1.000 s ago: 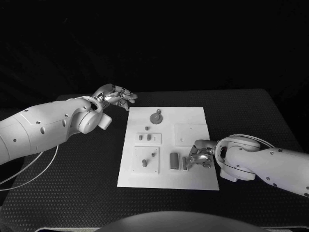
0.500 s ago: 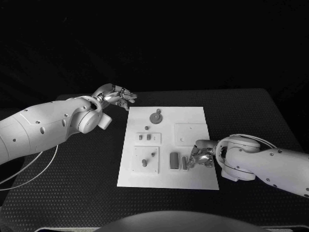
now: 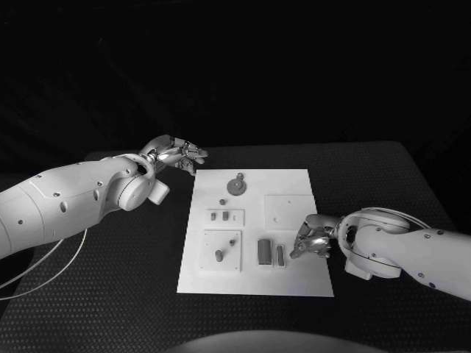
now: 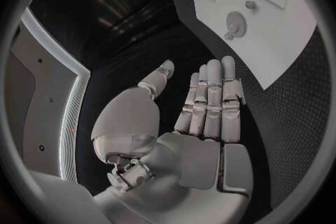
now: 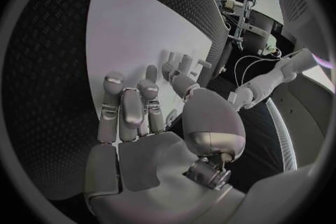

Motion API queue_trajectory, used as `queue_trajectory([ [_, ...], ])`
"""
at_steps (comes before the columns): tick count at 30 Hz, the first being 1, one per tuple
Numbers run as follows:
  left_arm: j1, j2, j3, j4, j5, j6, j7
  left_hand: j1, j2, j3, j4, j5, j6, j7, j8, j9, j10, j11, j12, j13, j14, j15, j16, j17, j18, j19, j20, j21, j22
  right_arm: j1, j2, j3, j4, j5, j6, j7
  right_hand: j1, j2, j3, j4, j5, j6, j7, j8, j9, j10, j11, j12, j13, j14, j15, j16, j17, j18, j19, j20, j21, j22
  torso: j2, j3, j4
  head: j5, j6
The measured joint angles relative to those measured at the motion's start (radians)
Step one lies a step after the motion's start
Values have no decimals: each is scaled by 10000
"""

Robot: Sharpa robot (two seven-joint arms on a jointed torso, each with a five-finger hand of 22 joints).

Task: Assemble the parts on the task board

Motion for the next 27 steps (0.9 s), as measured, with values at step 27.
queue_trajectory([
  [27,214,1552,30,-2984,2184,615,787,-635,182,267,-323,0,-739,-94,-223,-242,-1461,197,-53,-587,-2497,1201,-3661,-1071,-226,-3760,1287,-137,-2851,729,3166,1726,-8016,6111,-424,6032,754,409,385,34,0,-2903,1049,-1015,-732,-3432,1932,-8115,-7320,-5840,3119,-9356,-5485,-1260,-7248,2338,-5881,-2163,-710,-273,-229,-48,2539],
])
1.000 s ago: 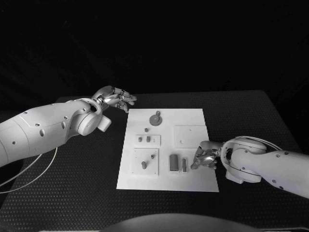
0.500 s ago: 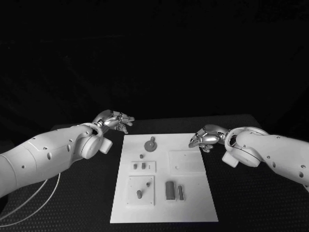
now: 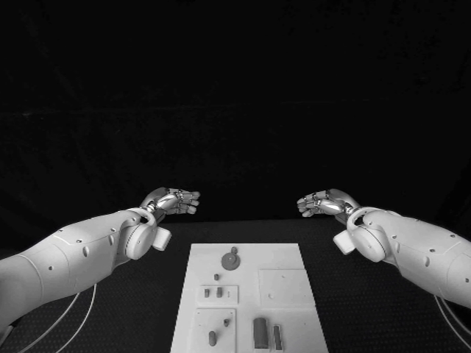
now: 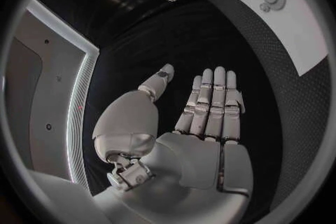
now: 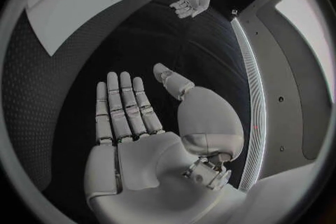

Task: Assemble the parts on the task board

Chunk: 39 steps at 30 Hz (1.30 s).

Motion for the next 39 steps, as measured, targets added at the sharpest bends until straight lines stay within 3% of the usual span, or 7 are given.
queue_trajectory([
  [8,-15,64,-9,-13,166,242,96,-125,49,-37,3,0,-126,-65,-15,-64,-336,-56,0,-371,-437,88,-505,-167,1,-188,103,0,-684,-90,-19,40,90,398,77,329,-50,128,-329,146,0,-274,41,72,-421,181,72,-677,-1390,79,16,-901,-593,1,-162,56,-454,-135,-137,30,-5,106,63],
  [11,-24,46,-9,9,165,229,81,-2967,152,-1563,821,-175,-2556,-598,-810,-1754,-3364,-486,-181,-1283,-2731,-346,-2004,-1527,0,-2510,-81,-178,-3385,-97,-26,38,113,402,52,317,-3132,285,-2295,999,-199,-2730,-478,-383,-2348,-2643,-454,-1304,-2326,-2181,-520,-2284,-2039,-479,-1463,-526,-1512,-1242,-139,30,-3,94,58],
  [13,-55,7,3,115,165,200,77,-4694,205,-2522,1372,-269,-4065,-937,-1315,-2814,-5281,-763,-312,-1846,-4174,-638,-2929,-2379,1,-3972,-198,-301,-5058,-123,-67,33,227,418,15,310,-5038,345,-3514,1533,-359,-4263,-866,-689,-3547,-4437,-775,-1679,-2888,-3630,-910,-3141,-2936,-669,-2281,-953,-2157,-3455,-157,24,16,62,10],
  [16,-163,-97,49,489,181,75,81,-6326,277,-3433,1894,-346,-5498,-1258,-1796,-3826,-7106,-1014,-441,-2383,-5555,-916,-3806,-3191,2,-5366,-308,-408,-6659,-193,-191,26,583,494,-108,311,-6866,400,-4690,2050,-507,-5741,-1224,-981,-4709,-6168,-1086,-2035,-3431,-5019,-1255,-3968,-3804,-856,-3068,-1356,-2780,-6384,-221,-3,84,-17,-110],
  [20,-353,-307,151,1286,284,-307,169,-7526,325,-4099,2275,-412,-6543,-1492,-2143,-4564,-8437,-1203,-498,-2775,-6559,-1122,-4446,-3784,3,-6383,-385,-474,-7826,-309,-446,24,1392,724,-479,393,-8157,442,-5516,2412,-594,-6781,-1472,-1184,-5528,-7388,-1307,-2281,-3809,-5997,-1494,-4548,-4412,-940,-3608,-1654,-3216,-8554,-384,-62,232,-202,-375],
  [27,-906,-891,404,3435,682,-1786,611,-8403,366,-4563,2576,-428,-7291,-1679,-2385,-5105,-9418,-1336,-551,-3062,-7270,-1290,-4914,-4219,6,-7126,-456,-523,-8685,-643,-1120,8,3563,1616,-1841,833,-9126,474,-6126,2698,-667,-7525,-1679,-1320,-6142,-8295,-1475,-2448,-4096,-6710,-1702,-4971,-4877,-1086,-4004,-1871,-3528,-10191,-583,-130,430,-373,-627],
  [39,-1657,-1684,754,6525,1639,-4941,1733,-8739,374,-4773,2677,-477,-7605,-1743,-2487,-5341,-9800,-1401,-606,-3183,-7596,-1331,-5092,-4405,7,-7427,-473,-577,-9061,-1231,-2258,-35,7191,3781,-5080,2004,-9516,486,-6371,2805,-667,-7866,-1742,-1377,-6408,-8677,-1543,-2524,-4216,-7011,-1757,-5147,-5068,-1086,-4182,-1941,-3656,-10912,-629,-147,474,-388,-654],
])
